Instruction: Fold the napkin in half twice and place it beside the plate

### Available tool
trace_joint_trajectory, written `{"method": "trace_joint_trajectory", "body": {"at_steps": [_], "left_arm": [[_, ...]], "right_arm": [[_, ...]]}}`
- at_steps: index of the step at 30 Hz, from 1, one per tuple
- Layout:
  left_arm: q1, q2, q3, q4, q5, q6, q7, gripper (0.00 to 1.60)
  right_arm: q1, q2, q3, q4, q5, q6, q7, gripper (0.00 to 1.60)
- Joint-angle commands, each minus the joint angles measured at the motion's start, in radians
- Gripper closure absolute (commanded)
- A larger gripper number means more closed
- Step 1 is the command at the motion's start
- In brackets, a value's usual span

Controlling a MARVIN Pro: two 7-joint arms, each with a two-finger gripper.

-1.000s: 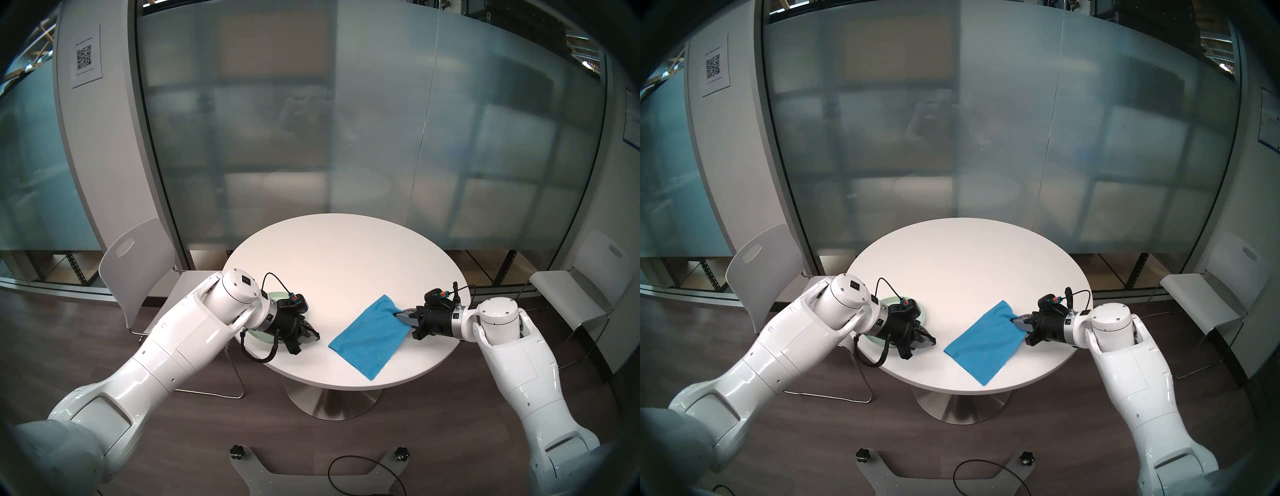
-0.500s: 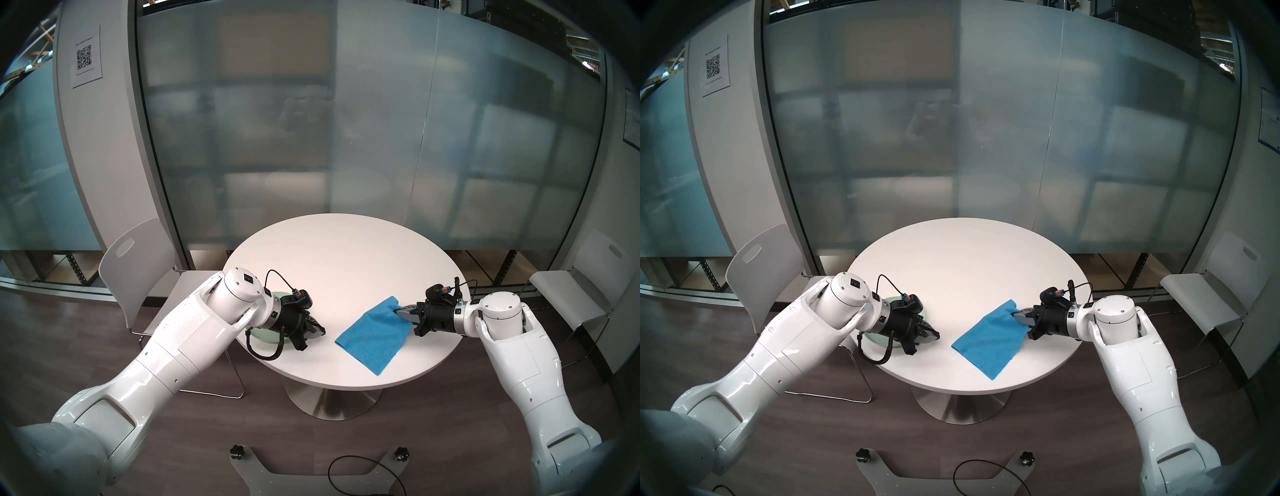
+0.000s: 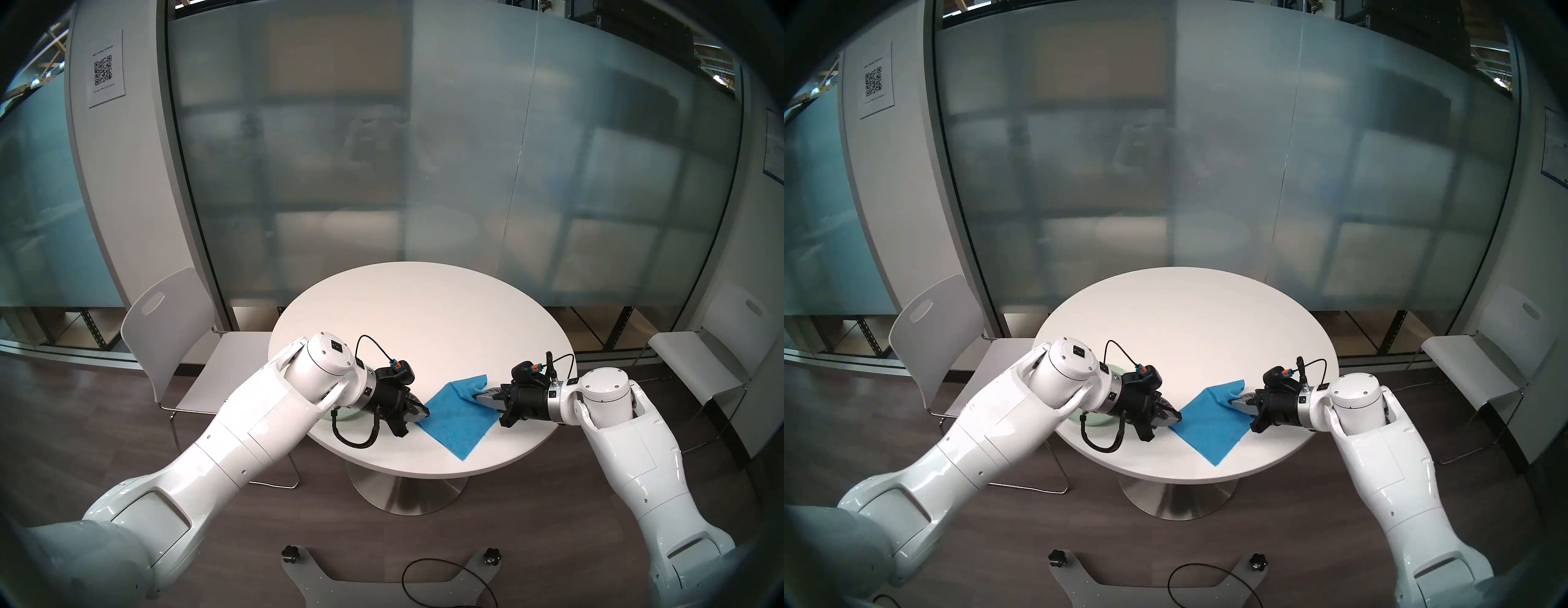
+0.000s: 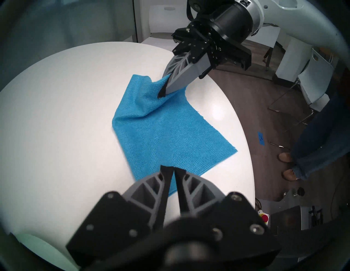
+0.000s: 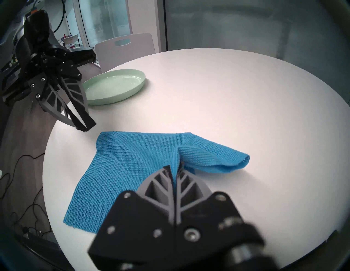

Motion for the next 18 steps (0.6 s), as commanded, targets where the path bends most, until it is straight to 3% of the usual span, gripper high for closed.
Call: {"method": "trace_joint_trajectory", "body": {"at_steps": [1, 18], "left_arm": [[-0.013, -0.023, 0.006, 0.001, -0.002, 0.002, 0.003, 1.00], [-0.028, -0.040, 0.035, 0.055, 0.006, -0.020, 0.041, 1.01]], "right_arm": [[0.009, -0.001, 0.009, -0.043, 0.007, 0.006, 0.002, 1.60], [-0.028, -0.015, 0.004, -0.096, 0.012, 0.016, 0.034, 1.60]]}}
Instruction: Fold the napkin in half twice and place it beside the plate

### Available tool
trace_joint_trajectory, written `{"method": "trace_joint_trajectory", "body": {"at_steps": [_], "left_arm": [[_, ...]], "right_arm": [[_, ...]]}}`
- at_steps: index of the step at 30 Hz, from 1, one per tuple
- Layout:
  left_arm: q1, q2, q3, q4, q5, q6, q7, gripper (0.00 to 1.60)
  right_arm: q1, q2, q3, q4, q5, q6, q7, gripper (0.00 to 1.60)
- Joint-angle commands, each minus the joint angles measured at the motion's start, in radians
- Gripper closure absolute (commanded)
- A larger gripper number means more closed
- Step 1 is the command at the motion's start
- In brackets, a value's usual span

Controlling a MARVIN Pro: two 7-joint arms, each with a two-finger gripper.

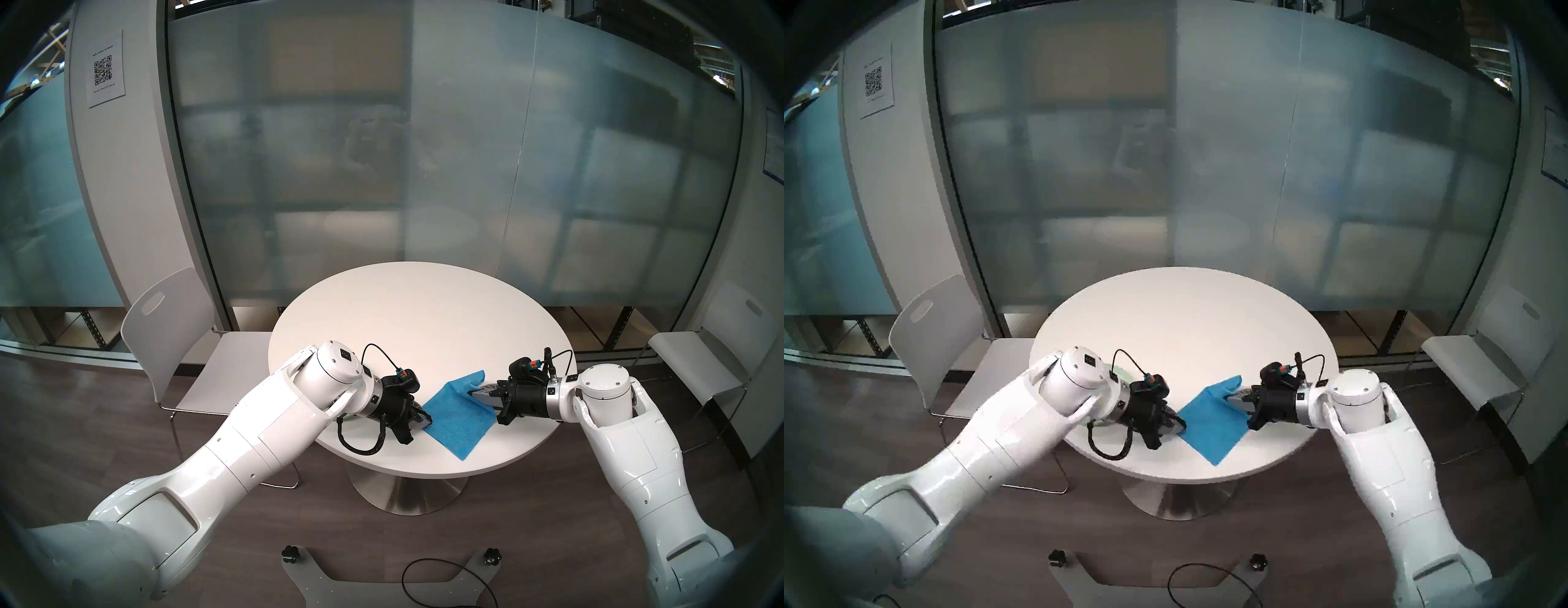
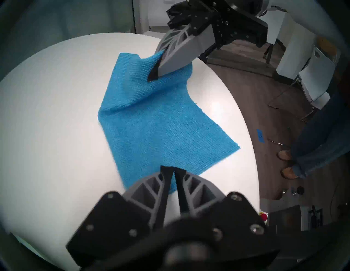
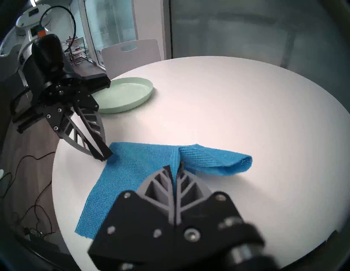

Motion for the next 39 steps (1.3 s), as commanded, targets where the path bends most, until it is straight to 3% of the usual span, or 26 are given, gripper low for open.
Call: {"method": "trace_joint_trajectory", "body": {"at_steps": [1, 23, 39], "left_arm": [[-0.022, -0.021, 0.002, 0.002, 0.003, -0.010, 0.006, 1.01], [-0.005, -0.001, 0.020, -0.030, -0.003, -0.002, 0.017, 1.02], [-0.004, 0.067, 0.069, -0.061, 0.033, -0.021, -0.030, 1.04]], "right_arm": [[-0.017, -0.003, -0.009, -0.048, 0.010, 0.005, 0.020, 1.60], [-0.087, 0.007, -0.001, -0.129, 0.008, 0.019, 0.072, 1.60], [-0.112, -0.004, 0.010, -0.140, 0.000, 0.020, 0.055, 1.60]]}}
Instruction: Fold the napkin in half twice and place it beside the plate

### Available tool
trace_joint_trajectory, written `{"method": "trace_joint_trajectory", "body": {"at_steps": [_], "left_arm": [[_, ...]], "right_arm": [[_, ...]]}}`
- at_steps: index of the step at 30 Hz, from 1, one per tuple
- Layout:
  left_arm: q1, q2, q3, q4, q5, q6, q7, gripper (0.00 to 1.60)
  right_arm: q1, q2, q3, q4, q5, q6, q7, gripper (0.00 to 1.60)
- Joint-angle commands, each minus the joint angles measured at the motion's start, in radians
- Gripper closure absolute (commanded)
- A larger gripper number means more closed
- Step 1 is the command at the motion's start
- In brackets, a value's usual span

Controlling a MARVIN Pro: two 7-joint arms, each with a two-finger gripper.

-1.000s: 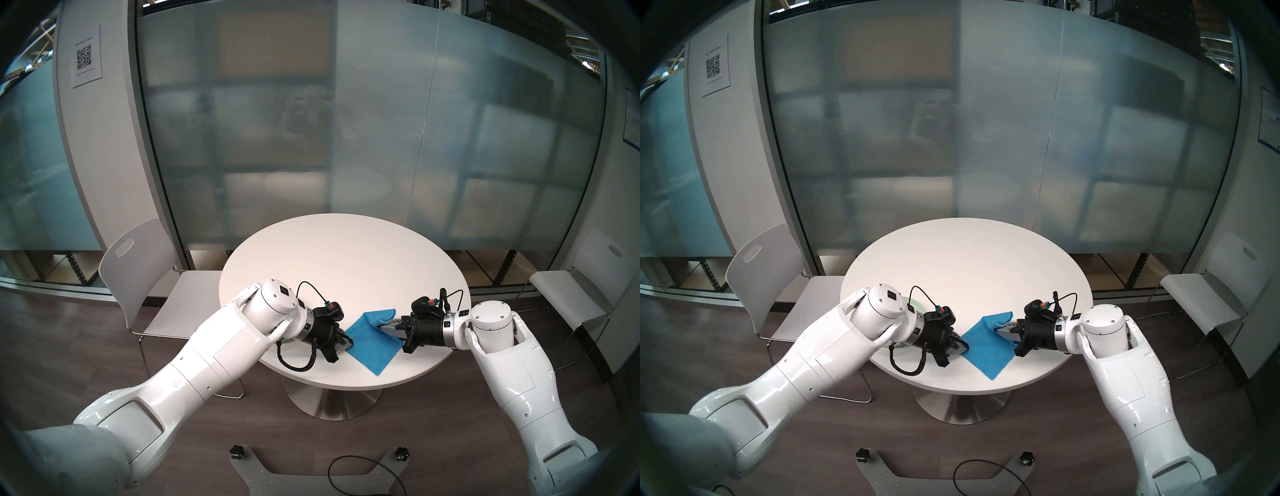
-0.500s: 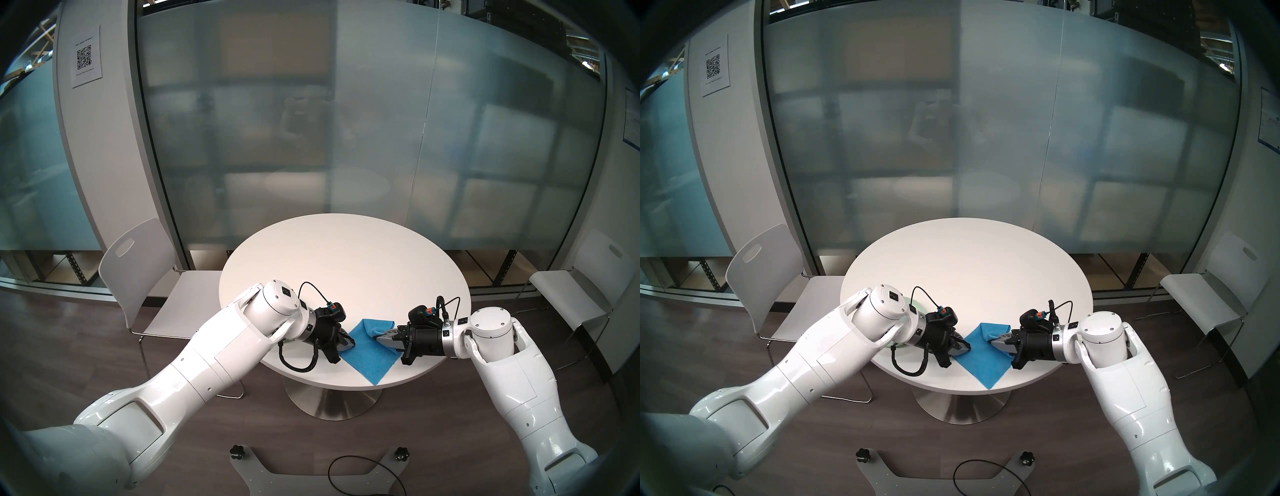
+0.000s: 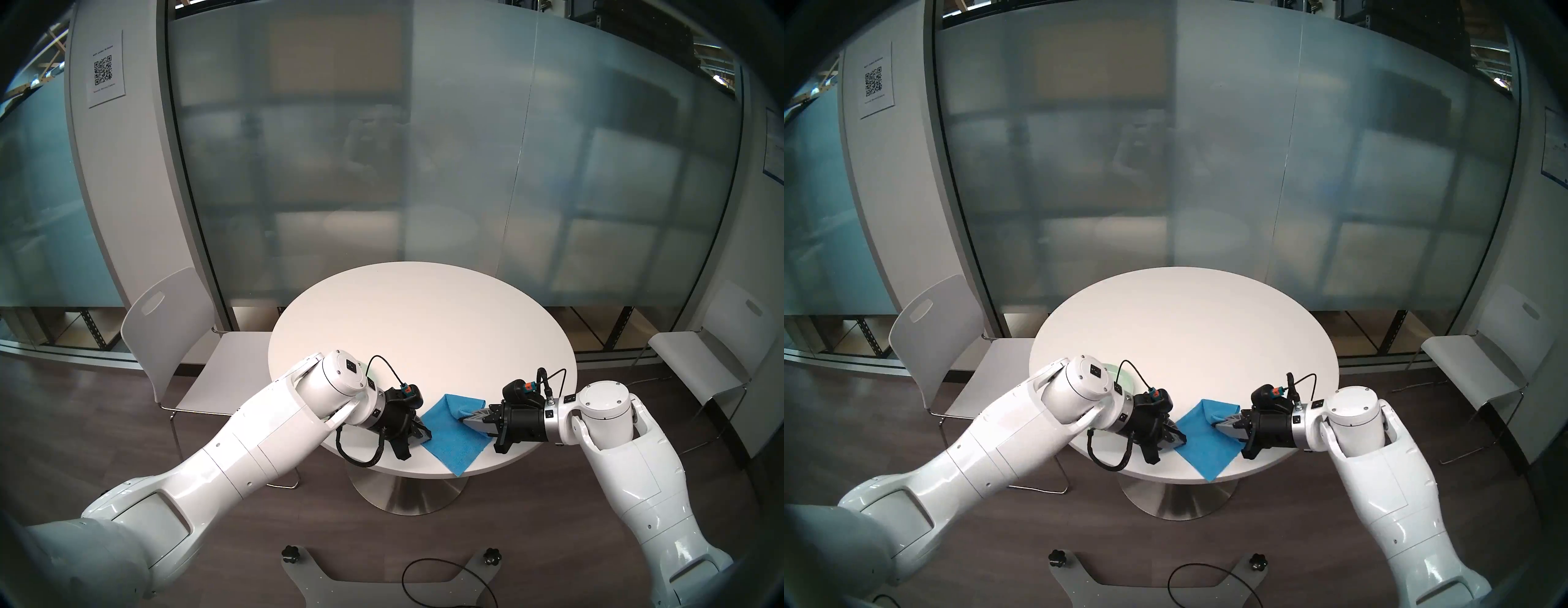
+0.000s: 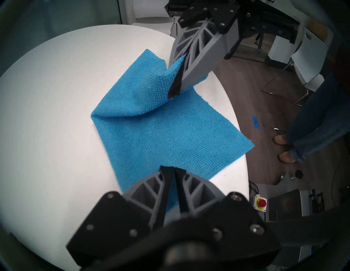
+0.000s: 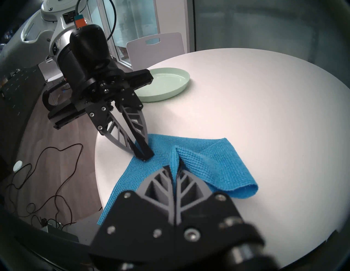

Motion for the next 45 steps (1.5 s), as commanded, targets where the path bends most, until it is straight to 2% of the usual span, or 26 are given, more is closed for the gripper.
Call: {"method": "trace_joint_trajectory", "body": {"at_steps": [1, 15, 22, 32, 45], "left_arm": [[-0.007, 0.023, -0.006, -0.020, 0.003, -0.007, -0.010, 1.04], [-0.002, 0.014, -0.003, -0.012, 0.012, -0.020, -0.016, 1.04], [0.005, 0.018, -0.007, -0.019, 0.012, -0.019, -0.012, 1.04], [0.011, 0.020, -0.013, -0.027, 0.007, -0.018, -0.005, 1.04], [0.010, 0.023, -0.012, -0.033, 0.002, -0.012, 0.000, 1.04]], "right_arm": [[0.006, -0.013, 0.004, -0.028, 0.003, -0.004, -0.012, 1.60], [-0.005, -0.009, -0.015, -0.065, 0.019, -0.024, 0.039, 1.60], [-0.022, 0.003, -0.022, -0.084, 0.022, -0.006, 0.073, 1.60], [-0.038, 0.030, -0.063, -0.093, 0.002, 0.033, 0.111, 1.60], [-0.039, 0.037, -0.074, -0.085, -0.021, 0.041, 0.094, 1.60]]}}
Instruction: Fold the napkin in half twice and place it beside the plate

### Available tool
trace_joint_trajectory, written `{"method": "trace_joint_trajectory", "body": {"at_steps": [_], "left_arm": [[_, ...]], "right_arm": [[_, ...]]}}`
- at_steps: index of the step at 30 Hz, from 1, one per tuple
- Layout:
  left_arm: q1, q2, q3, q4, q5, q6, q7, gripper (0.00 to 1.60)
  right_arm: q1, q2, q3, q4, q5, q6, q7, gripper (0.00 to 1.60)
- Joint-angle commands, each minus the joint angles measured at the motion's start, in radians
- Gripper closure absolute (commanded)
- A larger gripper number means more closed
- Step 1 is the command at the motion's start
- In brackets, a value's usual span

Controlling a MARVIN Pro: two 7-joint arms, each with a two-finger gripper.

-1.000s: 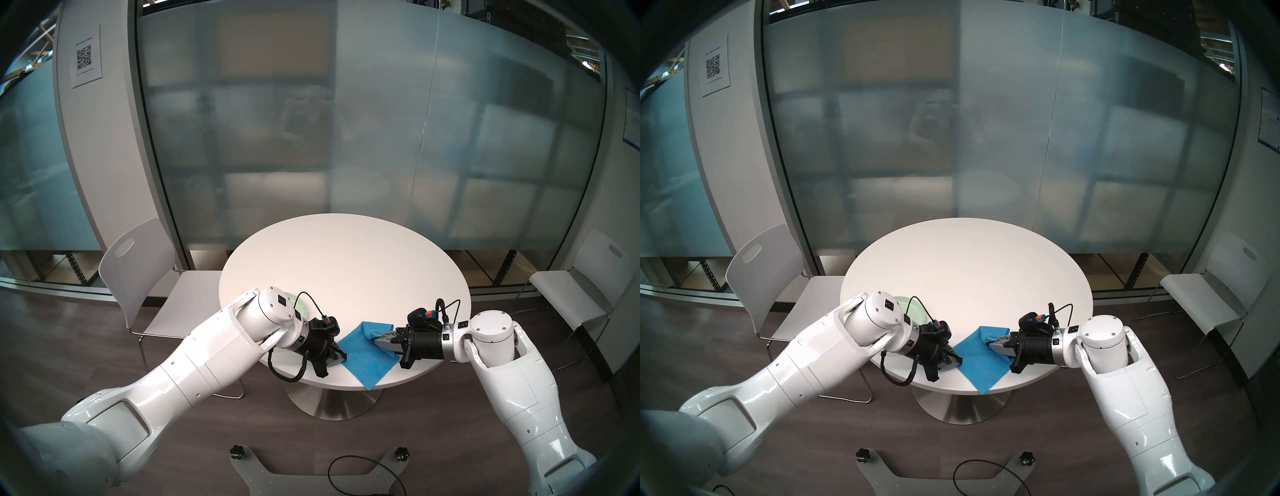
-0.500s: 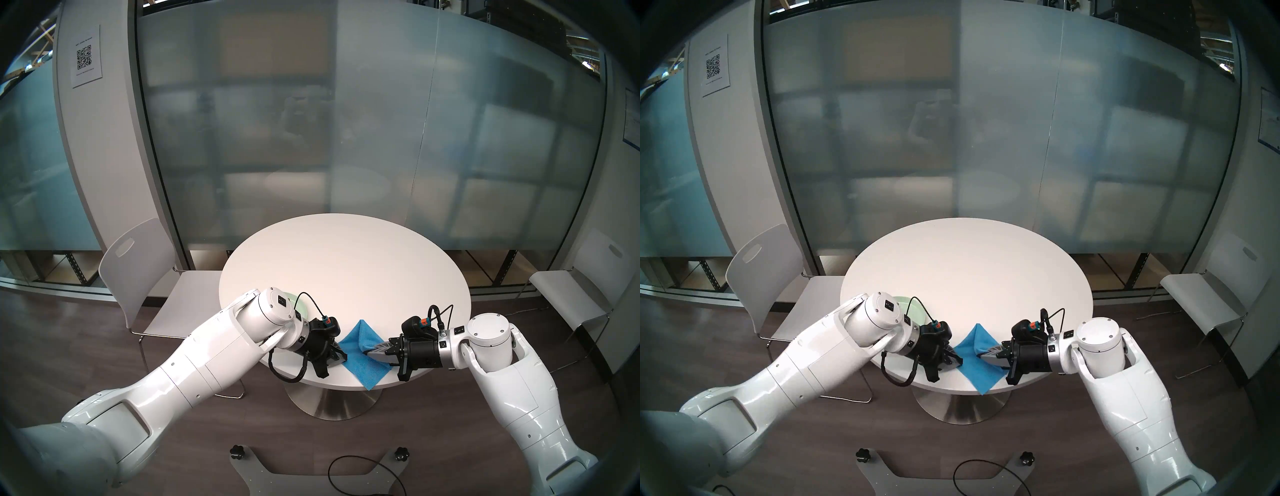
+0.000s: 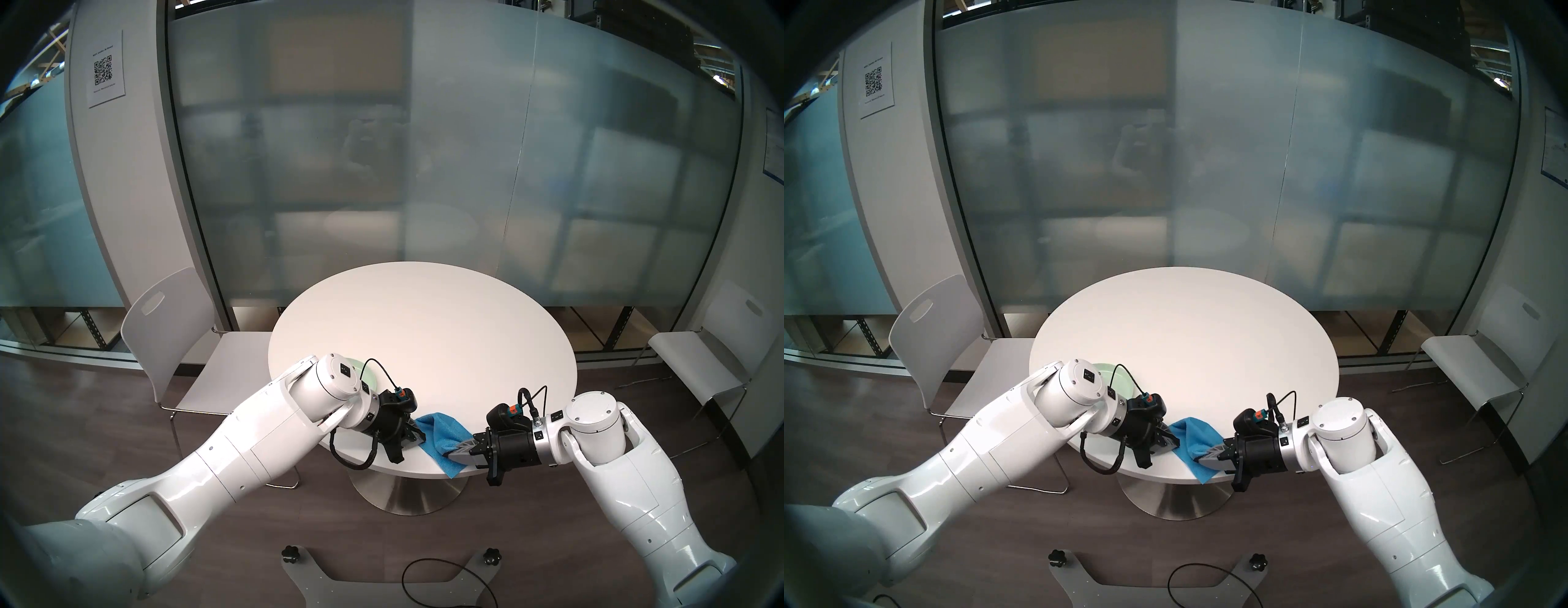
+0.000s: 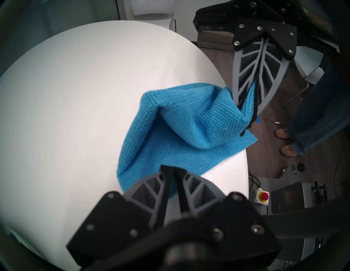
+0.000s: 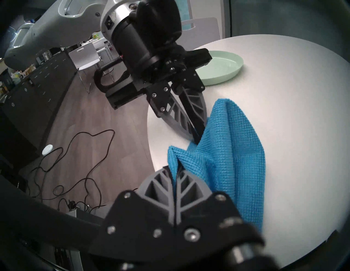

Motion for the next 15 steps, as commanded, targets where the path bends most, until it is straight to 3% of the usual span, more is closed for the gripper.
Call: {"method": "trace_joint_trajectory", "body": {"at_steps": [1, 5, 15], "left_arm": [[-0.006, 0.001, -0.006, -0.016, -0.005, 0.005, -0.006, 1.04], [-0.007, 0.000, -0.004, -0.014, -0.006, 0.005, -0.007, 1.04], [-0.006, 0.001, -0.005, -0.016, -0.005, 0.006, -0.011, 1.04]], "right_arm": [[0.011, -0.004, 0.009, -0.007, -0.008, -0.011, -0.019, 1.60], [0.021, -0.011, 0.014, 0.002, -0.008, -0.016, -0.027, 1.60], [0.059, -0.007, 0.097, 0.013, 0.009, -0.007, -0.063, 1.60]]}}
